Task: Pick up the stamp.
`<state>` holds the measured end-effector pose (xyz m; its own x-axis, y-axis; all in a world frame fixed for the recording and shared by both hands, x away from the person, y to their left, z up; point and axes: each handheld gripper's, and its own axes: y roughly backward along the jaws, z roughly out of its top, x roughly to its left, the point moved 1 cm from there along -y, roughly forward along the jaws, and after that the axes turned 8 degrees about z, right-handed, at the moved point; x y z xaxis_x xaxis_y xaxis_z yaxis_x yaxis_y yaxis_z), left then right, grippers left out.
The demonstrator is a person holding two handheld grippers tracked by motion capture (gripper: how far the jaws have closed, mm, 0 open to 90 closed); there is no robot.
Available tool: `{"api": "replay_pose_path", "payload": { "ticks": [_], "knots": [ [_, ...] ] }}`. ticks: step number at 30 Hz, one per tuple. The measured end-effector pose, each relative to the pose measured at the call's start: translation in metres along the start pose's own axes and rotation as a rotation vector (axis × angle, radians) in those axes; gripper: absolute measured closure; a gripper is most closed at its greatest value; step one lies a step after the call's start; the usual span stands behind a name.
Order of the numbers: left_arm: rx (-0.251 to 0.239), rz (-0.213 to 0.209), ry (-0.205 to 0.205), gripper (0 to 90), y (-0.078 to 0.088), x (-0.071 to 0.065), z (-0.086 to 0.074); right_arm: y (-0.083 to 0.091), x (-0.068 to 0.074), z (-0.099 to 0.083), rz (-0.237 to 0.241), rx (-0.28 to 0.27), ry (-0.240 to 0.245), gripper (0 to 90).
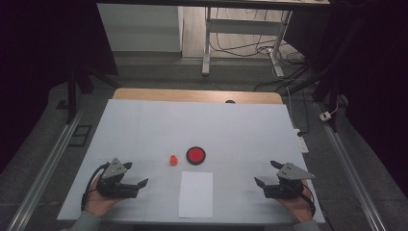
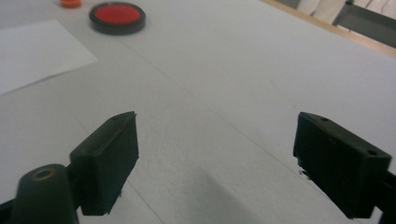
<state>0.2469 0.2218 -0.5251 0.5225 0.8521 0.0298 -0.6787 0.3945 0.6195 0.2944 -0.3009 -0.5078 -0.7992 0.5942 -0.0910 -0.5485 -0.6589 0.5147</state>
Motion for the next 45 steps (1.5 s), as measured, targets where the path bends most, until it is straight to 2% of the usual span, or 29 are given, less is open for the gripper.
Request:
{"api": "replay_pose_path", "payload": {
  "ticks": [3,11,16,29,45],
  "knots": [
    [0.002,-0.005,0.000,14.2,0.000,-0.001,0.000,0.002,-0.001,0.001,0.004,-0.031,-0.014,16.2],
    [0.001,-0.006,0.001,14.9,0.001,-0.001,0.000,0.004,-0.002,0.000,0.028,-0.041,-0.030,20.0],
    [0.000,-0.005,0.003,15.3,0.002,-0.001,0.000,0.003,-0.001,0.001,0.037,-0.031,-0.021,23.4],
    [-0.005,-0.005,0.001,15.7,0.002,-0.001,0.002,0.001,-0.001,0.002,0.033,-0.025,-0.025,24.8],
    [-0.026,-0.023,-0.010,16.8,0.001,-0.004,0.017,0.000,0.002,0.005,0.033,-0.030,-0.013,26.1]
  ]
}}
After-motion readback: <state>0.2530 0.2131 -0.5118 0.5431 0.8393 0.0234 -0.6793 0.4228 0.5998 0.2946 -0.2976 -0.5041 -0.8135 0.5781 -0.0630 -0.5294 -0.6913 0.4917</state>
